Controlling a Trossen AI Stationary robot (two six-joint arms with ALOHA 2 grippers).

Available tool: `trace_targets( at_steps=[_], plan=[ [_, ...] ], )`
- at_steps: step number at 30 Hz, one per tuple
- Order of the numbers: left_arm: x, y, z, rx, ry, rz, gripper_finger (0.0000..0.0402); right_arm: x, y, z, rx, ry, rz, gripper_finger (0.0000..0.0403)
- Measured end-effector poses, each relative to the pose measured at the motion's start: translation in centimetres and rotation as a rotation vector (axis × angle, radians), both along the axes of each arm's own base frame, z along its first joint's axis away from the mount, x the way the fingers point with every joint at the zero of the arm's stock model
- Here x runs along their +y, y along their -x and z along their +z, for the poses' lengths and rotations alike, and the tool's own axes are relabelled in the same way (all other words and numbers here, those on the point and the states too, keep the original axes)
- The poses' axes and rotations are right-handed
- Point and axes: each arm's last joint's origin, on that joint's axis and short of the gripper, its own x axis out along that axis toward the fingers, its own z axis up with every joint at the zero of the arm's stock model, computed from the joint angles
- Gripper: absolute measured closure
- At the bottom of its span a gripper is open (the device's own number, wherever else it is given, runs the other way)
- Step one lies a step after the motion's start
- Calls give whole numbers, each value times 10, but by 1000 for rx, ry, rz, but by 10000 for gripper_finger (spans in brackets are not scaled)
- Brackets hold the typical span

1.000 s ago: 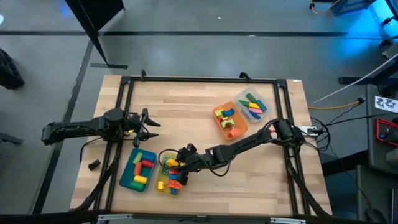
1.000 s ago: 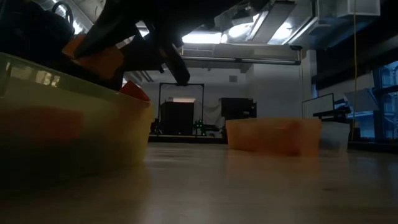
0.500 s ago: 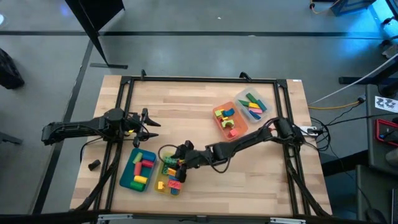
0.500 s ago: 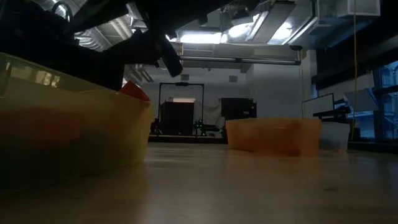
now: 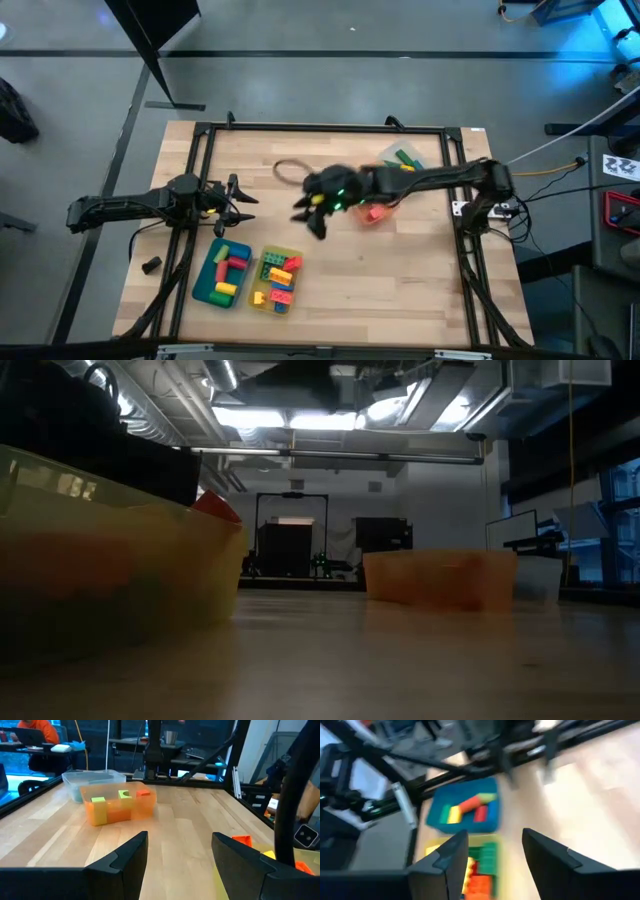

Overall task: Sort blocks by size
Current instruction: Return to Home Position

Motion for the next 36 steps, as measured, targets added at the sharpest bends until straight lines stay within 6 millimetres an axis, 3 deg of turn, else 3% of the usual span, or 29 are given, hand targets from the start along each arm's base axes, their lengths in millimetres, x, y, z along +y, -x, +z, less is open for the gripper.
trace_targets(
  at_steps=[3,8,18,25,36],
  plan=[
    [0,0,0,0,0,0,196,-10,25,29,-12,73,-47,222],
    [0,0,0,1,0,0,196,-9,64,63,-30,191,-66,223],
    [0,0,0,4,1,0,196,-14,134,81,22,326,-125,223],
    [0,0,0,4,1,0,196,-21,188,55,-31,375,-168,223],
    [0,0,0,4,1,1,196,-31,267,-28,-213,372,-278,224]
  ],
)
